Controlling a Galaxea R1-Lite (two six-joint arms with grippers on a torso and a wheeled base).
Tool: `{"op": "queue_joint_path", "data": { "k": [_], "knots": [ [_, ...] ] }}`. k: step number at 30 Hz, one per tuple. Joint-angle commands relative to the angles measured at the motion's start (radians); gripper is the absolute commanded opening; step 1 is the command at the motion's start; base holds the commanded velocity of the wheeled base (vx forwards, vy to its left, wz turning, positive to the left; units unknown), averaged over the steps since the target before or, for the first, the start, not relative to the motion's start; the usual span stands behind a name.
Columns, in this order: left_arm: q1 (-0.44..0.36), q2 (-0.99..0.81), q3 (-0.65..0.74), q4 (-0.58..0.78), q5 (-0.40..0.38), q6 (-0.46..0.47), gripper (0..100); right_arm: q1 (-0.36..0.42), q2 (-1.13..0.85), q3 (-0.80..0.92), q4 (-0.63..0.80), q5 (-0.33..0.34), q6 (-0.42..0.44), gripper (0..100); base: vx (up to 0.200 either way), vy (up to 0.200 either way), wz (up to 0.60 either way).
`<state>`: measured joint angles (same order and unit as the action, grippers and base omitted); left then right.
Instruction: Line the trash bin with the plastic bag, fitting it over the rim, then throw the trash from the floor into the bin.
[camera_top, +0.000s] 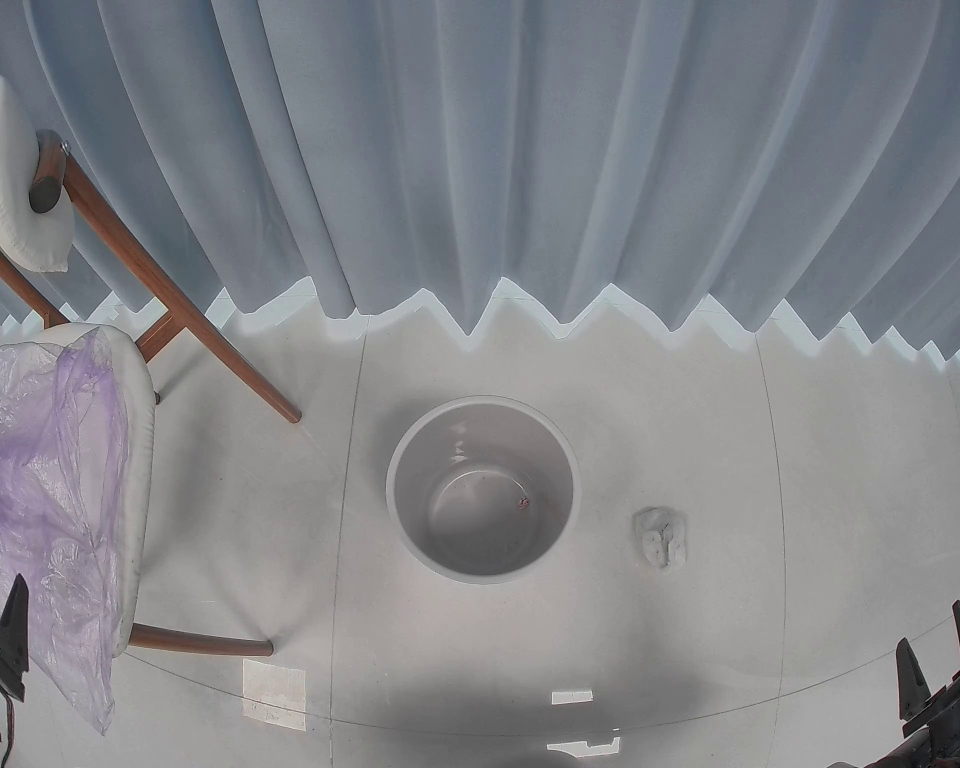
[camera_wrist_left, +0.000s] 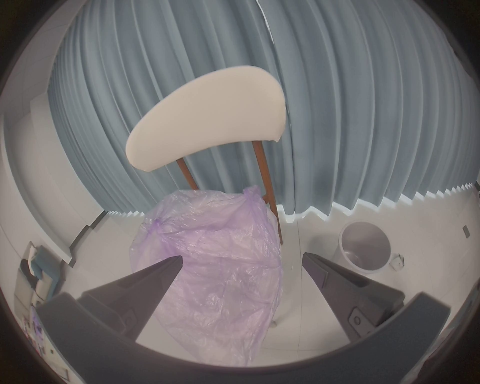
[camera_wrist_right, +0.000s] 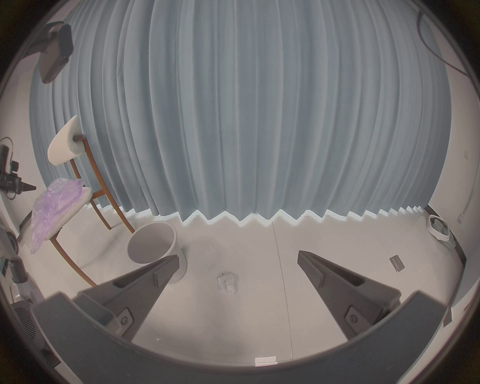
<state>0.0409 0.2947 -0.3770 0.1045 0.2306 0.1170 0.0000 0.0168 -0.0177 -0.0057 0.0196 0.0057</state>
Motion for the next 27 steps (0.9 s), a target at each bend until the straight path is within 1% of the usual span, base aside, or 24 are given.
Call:
{"op": "queue_joint_path", "data": {
  "k": [1, 4, 7, 8, 13, 18, 21, 22, 23, 25, 27],
  "knots": [
    [-0.052, 0.250, -0.129, 0.063, -0.033, 0.007, 100, 0.000, -0.017, 0.018, 0.000, 0.000, -0.001, 100, 0.000, 0.000, 0.00],
    [-0.056, 0.317, -0.143, 0.100, -0.042, -0.007, 100, 0.000, -0.017, 0.018, 0.000, 0.003, -0.006, 100, 0.000, 0.000, 0.00],
    [-0.053, 0.376, -0.143, 0.106, -0.045, -0.033, 100, 0.000, -0.017, 0.018, 0.000, 0.005, -0.009, 100, 0.000, 0.000, 0.00],
    [-0.053, 0.376, -0.143, 0.106, -0.045, -0.033, 100, 0.000, -0.017, 0.018, 0.000, 0.005, -0.009, 100, 0.000, 0.000, 0.00],
    [-0.029, 0.485, -0.141, 0.080, -0.045, -0.059, 100, 0.005, -0.008, 0.018, 0.000, 0.007, -0.012, 100, 0.000, 0.000, 0.00],
    [0.008, 0.569, -0.135, -0.005, -0.059, -0.065, 100, 0.009, 0.014, 0.018, 0.000, 0.007, -0.012, 100, 0.000, 0.000, 0.00],
    [0.050, 0.635, -0.137, -0.057, -0.073, -0.063, 100, 0.009, 0.014, 0.018, 0.000, 0.007, -0.012, 100, 0.000, 0.000, 0.00],
    [0.050, 0.635, -0.137, -0.057, -0.073, -0.063, 100, 0.009, 0.014, 0.018, 0.000, 0.007, -0.012, 100, 0.000, 0.000, 0.00],
    [0.056, 0.681, -0.137, -0.092, -0.085, -0.063, 100, 0.009, 0.014, 0.018, 0.000, 0.007, -0.012, 100, 0.000, 0.000, 0.00],
    [0.054, 0.727, -0.129, -0.131, -0.085, -0.063, 100, 0.009, 0.014, 0.018, 0.000, 0.007, -0.012, 100, 0.000, 0.000, 0.00],
    [0.054, 0.745, -0.126, -0.149, -0.085, -0.062, 100, 0.009, 0.014, 0.018, 0.000, 0.007, -0.012, 100, 0.000, 0.000, 0.00]
  ]
}}
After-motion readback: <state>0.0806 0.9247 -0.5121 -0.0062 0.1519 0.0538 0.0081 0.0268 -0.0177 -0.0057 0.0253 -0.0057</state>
